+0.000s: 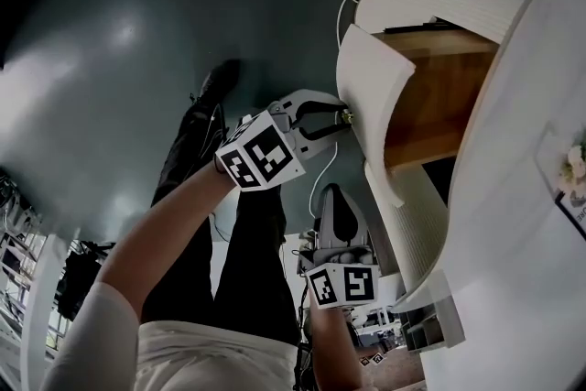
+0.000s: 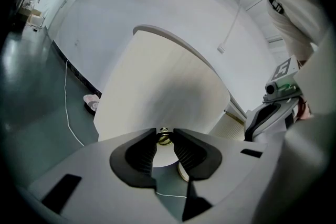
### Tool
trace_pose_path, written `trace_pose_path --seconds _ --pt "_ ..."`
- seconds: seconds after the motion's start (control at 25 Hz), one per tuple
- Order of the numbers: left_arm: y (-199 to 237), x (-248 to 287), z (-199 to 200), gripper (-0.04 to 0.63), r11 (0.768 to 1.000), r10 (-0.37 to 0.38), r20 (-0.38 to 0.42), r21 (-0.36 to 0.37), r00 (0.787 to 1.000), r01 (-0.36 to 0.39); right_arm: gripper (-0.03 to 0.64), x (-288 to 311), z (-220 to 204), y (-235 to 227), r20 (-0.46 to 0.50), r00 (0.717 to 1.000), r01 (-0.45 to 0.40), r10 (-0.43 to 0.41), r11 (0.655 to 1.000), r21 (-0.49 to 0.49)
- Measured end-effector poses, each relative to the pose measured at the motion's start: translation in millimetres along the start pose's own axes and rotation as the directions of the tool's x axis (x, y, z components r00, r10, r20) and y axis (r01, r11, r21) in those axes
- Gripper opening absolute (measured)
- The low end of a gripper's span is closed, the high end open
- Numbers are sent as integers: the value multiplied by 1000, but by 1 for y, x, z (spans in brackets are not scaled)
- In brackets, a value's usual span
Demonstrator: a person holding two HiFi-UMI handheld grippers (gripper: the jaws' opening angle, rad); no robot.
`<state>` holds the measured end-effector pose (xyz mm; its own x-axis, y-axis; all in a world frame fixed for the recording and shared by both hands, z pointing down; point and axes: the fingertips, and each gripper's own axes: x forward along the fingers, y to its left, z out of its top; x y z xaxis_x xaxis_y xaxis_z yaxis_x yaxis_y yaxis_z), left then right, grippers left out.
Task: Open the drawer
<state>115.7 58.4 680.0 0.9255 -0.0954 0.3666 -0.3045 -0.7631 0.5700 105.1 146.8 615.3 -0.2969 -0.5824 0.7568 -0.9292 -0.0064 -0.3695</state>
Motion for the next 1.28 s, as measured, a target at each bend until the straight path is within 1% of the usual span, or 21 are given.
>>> trace_pose_path --seconds 0.28,0.52,0.8,0.92,1.08,1.2,1.24,1.28 --pt "2 -23 -12 103 1000 17 -20 6 1000 -17 9 1 -9 9 0 1000 1 -1 1000 6" --pt "1 -40 -21 103 1000 15 -59 24 998 -13 9 -1 -16 20 -1 1000 -2 2 1000 10" --pt "0 -57 -29 103 1000 18 -101 12 995 -17 9 -1 -16 32 13 1000 -6 6 1000 31" --pt "1 -60 -31 104 1000 20 -121 23 992 -17 9 -1 -20 38 9 1000 -16 16 999 36" --pt "1 -60 -31 104 999 21 -129 29 991 -17 9 -2 -23 44 16 1000 -15 14 999 43" --pt "0 -60 -33 106 999 29 -151 21 988 -26 9 -6 -23 48 27 1000 -7 5 998 56" --pt "-2 -61 -36 115 1000 26 -167 14 986 -24 9 -8 -23 49 30 1000 -4 2 998 60" --pt "-5 -62 -38 164 1000 22 -184 9 983 -21 9 -9 -23 50 36 999 -1 -2 998 65"
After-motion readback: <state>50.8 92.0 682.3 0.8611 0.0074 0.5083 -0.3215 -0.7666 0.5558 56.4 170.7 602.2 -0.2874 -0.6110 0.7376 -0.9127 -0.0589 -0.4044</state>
